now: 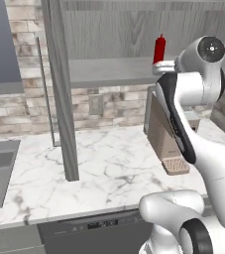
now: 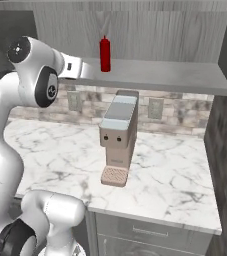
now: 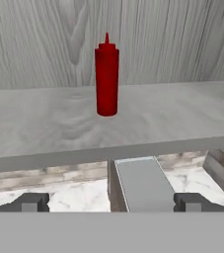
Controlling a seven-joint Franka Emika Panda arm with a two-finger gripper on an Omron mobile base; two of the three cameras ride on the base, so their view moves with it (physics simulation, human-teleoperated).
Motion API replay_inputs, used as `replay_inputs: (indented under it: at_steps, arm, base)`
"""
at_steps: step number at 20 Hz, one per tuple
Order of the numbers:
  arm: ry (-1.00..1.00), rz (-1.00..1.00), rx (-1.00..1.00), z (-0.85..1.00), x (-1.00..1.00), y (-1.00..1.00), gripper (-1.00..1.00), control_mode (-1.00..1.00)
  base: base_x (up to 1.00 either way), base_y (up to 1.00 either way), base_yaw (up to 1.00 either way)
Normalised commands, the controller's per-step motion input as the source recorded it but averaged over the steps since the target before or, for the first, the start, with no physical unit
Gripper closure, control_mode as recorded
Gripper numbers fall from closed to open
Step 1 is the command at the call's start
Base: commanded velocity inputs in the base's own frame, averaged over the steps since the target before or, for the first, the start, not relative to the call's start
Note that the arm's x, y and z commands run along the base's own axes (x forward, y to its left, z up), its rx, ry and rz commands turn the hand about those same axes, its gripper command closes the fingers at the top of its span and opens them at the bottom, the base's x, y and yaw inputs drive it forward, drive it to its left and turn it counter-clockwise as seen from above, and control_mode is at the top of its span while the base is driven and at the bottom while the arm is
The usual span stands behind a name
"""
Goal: Take 2 condiments from the cabinet and move them on the counter near the stove.Make sure the condiments are lined up with each other, next to each other.
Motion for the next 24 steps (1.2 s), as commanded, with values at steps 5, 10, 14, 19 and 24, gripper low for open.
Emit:
replay_inputs:
  at_steps: [5, 10, 14, 19, 24]
  arm:
    - [0.02, -0.02, 0.0, 0.22, 0.38, -0.03, -1.0, -1.0]
    - [0.0, -0.01, 0.0, 0.01, 0.48, -0.12, -1.0, -1.0]
    - [0.0, -0.01, 0.0, 0.0, 0.5, -0.1, -1.0, -1.0]
    - [0.0, -0.02, 0.0, 0.0, 0.46, -0.07, -1.0, -1.0]
    - [0.0, 0.0, 0.0, 0.0, 0.39, 0.0, -1.0, -1.0]
  base:
    - [0.0, 0.0, 0.0]
    - [0.0, 0.0, 0.0]
    - [0.0, 0.0, 0.0]
    - [0.0, 0.0, 0.0]
    - [0.0, 0.0, 0.0]
